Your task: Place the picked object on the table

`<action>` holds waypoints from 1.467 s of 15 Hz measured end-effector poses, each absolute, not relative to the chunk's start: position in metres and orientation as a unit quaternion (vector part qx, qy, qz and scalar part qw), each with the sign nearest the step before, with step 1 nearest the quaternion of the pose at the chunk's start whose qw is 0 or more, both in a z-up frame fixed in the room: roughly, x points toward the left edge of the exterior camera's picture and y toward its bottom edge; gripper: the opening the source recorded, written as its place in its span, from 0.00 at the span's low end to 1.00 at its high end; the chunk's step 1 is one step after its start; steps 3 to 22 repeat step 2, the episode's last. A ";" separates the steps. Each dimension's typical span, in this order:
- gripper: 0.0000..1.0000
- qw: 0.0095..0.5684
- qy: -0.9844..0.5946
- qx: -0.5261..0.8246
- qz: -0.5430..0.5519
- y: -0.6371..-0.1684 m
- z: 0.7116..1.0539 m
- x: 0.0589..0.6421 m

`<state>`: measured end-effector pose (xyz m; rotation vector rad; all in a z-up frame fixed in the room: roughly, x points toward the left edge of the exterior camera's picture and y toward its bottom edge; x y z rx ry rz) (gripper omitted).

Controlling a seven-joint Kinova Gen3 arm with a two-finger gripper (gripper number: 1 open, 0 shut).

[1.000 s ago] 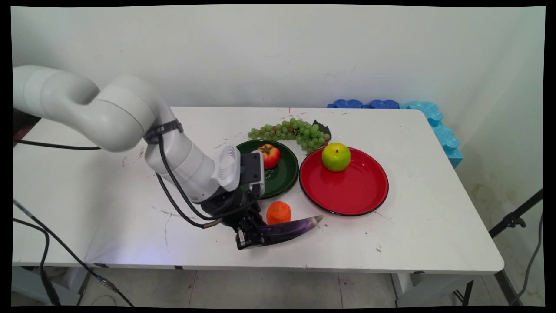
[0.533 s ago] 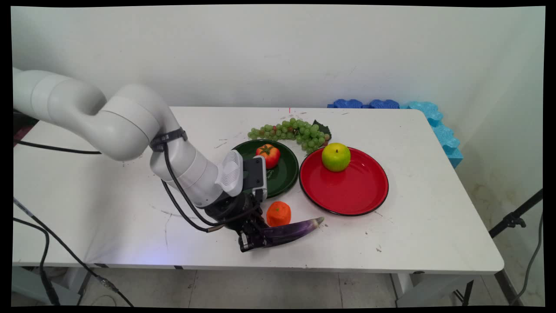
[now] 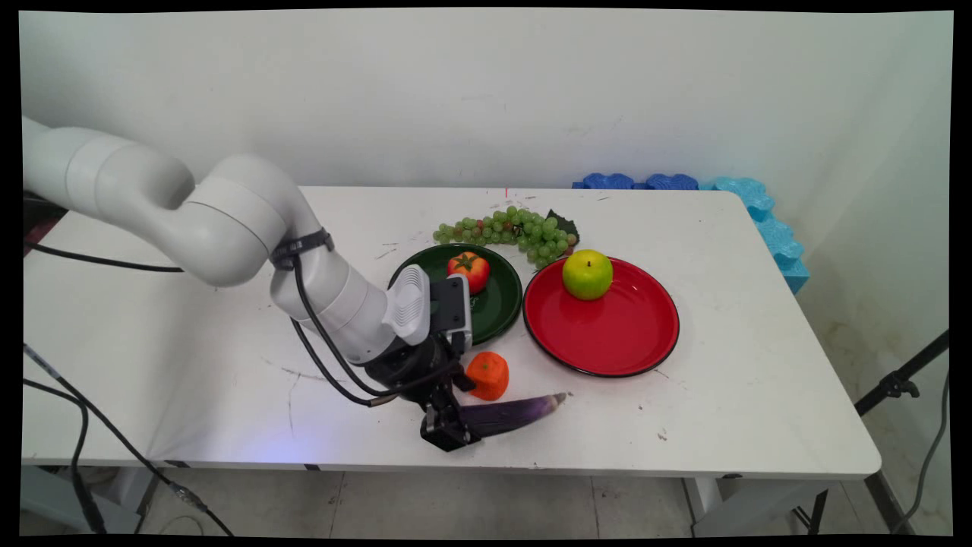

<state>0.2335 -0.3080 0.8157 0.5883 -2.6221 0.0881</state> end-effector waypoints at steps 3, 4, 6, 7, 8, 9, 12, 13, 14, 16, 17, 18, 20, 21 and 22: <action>1.00 0.229 -0.949 0.214 0.032 -0.309 0.818 0.231; 1.00 0.229 -0.949 0.214 0.032 -0.309 0.818 0.231; 1.00 0.229 -0.949 0.214 0.032 -0.309 0.818 0.231; 1.00 0.229 -0.949 0.214 0.032 -0.309 0.818 0.231; 1.00 0.229 -0.949 0.214 0.032 -0.309 0.818 0.231; 1.00 0.229 -0.949 0.214 0.032 -0.309 0.818 0.231; 1.00 0.229 -0.949 0.214 0.032 -0.309 0.818 0.231; 1.00 0.229 -0.949 0.214 0.032 -0.309 0.818 0.231; 1.00 0.229 -0.949 0.214 0.032 -0.309 0.818 0.231; 1.00 0.229 -0.949 0.214 0.032 -0.309 0.818 0.231; 1.00 0.229 -0.949 0.214 0.032 -0.309 0.818 0.231; 1.00 0.229 -0.949 0.214 0.032 -0.309 0.818 0.231; 1.00 0.229 -0.949 0.214 0.032 -0.309 0.818 0.231; 1.00 0.229 -0.949 0.214 0.032 -0.309 0.818 0.231; 1.00 0.229 -0.949 0.214 0.032 -0.309 0.818 0.231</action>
